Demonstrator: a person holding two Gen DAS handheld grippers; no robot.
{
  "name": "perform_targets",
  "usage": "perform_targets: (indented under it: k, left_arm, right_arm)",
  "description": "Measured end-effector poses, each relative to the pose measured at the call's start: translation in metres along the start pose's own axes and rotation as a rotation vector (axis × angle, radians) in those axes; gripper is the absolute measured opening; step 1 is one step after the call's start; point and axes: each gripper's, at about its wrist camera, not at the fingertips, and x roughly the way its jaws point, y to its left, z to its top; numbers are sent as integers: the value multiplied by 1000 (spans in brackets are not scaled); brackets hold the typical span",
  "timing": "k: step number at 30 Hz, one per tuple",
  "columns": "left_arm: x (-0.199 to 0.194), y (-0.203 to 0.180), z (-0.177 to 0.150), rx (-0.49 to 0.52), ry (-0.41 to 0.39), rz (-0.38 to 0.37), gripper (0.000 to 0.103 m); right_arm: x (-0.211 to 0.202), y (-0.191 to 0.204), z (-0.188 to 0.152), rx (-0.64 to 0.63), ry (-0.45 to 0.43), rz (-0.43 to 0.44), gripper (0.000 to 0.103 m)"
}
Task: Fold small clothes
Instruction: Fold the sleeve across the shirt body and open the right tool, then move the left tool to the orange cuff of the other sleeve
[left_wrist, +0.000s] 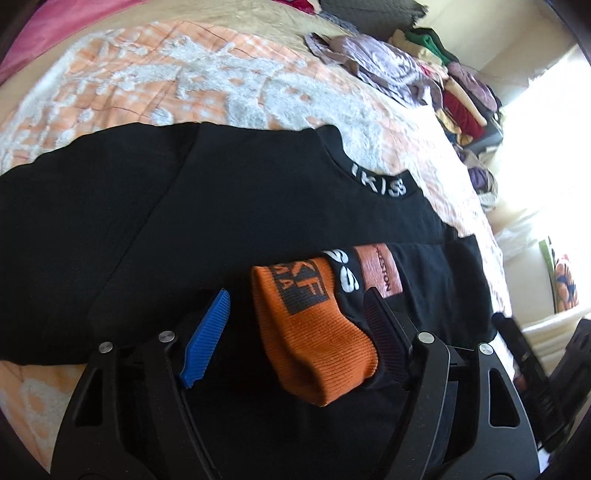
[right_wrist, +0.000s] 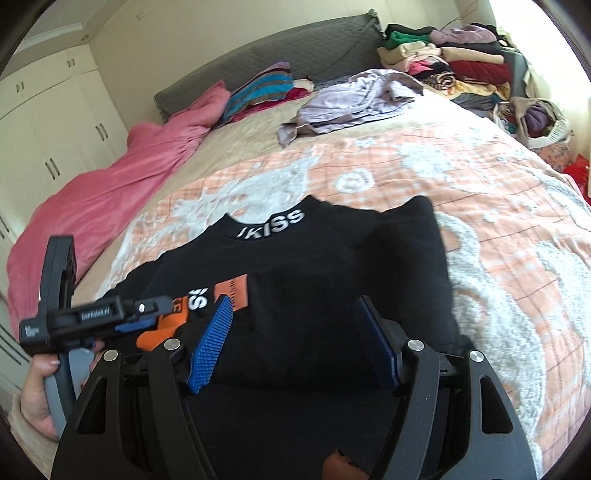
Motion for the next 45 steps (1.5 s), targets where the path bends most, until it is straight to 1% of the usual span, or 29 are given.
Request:
perform_targets:
  k: [1,3,4,5,7,8,11,14,16,18,19,21,24,25,27,30,33,34,36,39,40,42,43,45]
  left_arm:
    - [4,-2,0,3,12,-3,58]
    - [9,-5,-1,9,14,12,19]
    - [11,-6,-1,13,12,20,16]
    - [11,-8,1,13,13,10,10]
    - [6,-14,5,6,-5,-18,7]
    - [-1,-21,10,16,-34,-31,6]
    - [-29,-38,19,65,-116,-63,5]
    - [-53,-46,24,108,-192,-48,5]
    - [-65,-40,26,106,-209,-52,5]
    - [-67,-34,26,92,-211,-59,5]
    - [-67,-29,26,90,-216,-49,5]
    - [-60,-22,24,87,-204,-13,5]
    - [-40,-13,20,77,-135,4,5]
    - [-33,-9,16,74,-117,20,6]
    - [-28,-3,13,74,-103,50,9]
    - [-30,4,10,77,-123,102,16]
    - [-42,3,7,107,-176,163,24]
    - [-45,-1,5,125,-193,184,26]
    - [-45,-6,1,159,-188,192,32]
    - [-24,-11,-7,223,-108,220,34]
    - [-16,-8,-8,221,-84,236,34]
    - [-3,2,-12,208,-57,257,41]
    - [-1,5,-13,204,-59,258,44]
    - [-3,11,-13,182,-71,226,44]
  right_arm:
    - [-1,-3,1,6,-4,1,68]
    - [-4,-8,3,22,-9,6,68]
    - [-6,-11,4,30,-14,2,68]
    - [-9,-14,5,35,-19,-2,68]
    - [-14,-23,7,47,-34,-20,68]
    - [-16,-28,8,54,-40,-33,68]
    - [-21,-44,10,90,-43,-66,68]
    - [-27,-64,11,136,-50,-91,68]
    - [-30,-72,12,152,-57,-106,68]
    - [-32,-80,12,172,-61,-131,68]
    - [-32,-82,12,178,-61,-134,68]
    - [-30,-86,11,187,-53,-142,68]
    - [-25,-82,10,170,-38,-144,68]
    - [-23,-79,9,160,-33,-143,68]
    - [-16,-70,8,129,-19,-137,68]
    - [-5,-53,5,77,10,-118,68]
    - [7,-35,-1,32,47,-77,68]
    - [12,-30,-3,21,60,-66,68]
    - [22,-23,-7,2,88,-62,68]
    - [39,-22,-14,-2,145,-94,68]
    - [44,-24,-16,4,164,-106,68]
    - [50,-28,-19,24,182,-108,68]
    - [51,-29,-19,26,181,-106,68]
    - [51,-28,-18,23,175,-105,68]
